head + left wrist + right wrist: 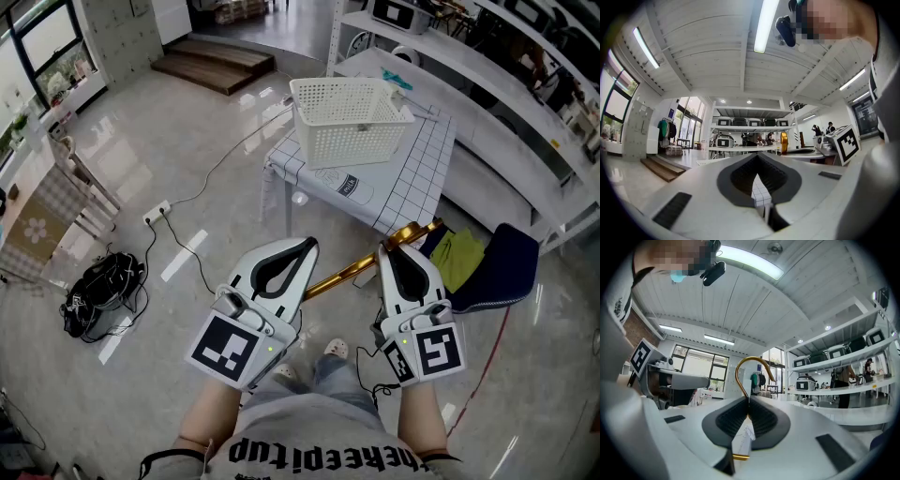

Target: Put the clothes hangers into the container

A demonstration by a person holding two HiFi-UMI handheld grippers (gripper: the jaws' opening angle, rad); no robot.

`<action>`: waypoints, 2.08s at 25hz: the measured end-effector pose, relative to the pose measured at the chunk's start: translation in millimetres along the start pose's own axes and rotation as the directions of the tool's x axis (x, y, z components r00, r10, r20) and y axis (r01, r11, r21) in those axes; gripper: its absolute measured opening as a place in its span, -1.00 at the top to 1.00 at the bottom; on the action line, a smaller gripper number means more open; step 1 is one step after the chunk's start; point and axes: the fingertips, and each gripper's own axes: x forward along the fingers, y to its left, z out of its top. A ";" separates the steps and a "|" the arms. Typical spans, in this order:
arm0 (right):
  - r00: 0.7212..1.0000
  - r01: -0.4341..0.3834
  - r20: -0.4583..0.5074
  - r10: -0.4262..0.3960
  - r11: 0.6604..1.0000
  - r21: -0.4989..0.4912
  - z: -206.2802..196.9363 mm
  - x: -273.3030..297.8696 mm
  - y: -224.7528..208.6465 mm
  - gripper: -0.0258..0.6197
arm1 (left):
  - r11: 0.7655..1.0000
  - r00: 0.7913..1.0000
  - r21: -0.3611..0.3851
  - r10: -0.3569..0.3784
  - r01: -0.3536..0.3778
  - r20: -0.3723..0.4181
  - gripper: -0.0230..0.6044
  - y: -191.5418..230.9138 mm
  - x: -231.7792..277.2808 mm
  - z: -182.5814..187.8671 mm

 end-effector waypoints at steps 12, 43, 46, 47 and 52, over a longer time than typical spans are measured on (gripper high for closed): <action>1.000 -0.001 0.005 0.001 1.000 -0.017 4.1 1.4 -4.8 0.79 | 1.000 1.000 0.008 0.001 -0.001 0.020 0.88 -0.6 6.5 6.2; 0.999 -0.016 0.049 0.017 1.000 -0.009 -3.4 50.2 -149.1 0.79 | 0.993 0.993 0.011 0.114 -0.114 0.037 0.88 3.5 132.1 12.5; 0.998 -0.036 0.053 0.036 0.999 -0.002 -5.9 51.5 -159.9 0.79 | 0.991 0.990 0.011 0.135 -0.136 0.037 0.88 -0.1 141.1 11.5; 0.998 -0.042 0.055 0.042 0.999 -0.001 -6.8 52.3 -163.0 0.79 | 0.990 0.989 0.011 0.143 -0.143 0.034 0.88 -0.9 143.5 10.5; 0.997 -0.059 0.059 0.057 0.998 0.024 -12.5 57.9 -174.0 0.79 | 0.985 0.985 0.017 0.169 -0.170 0.014 0.88 -0.9 154.4 5.2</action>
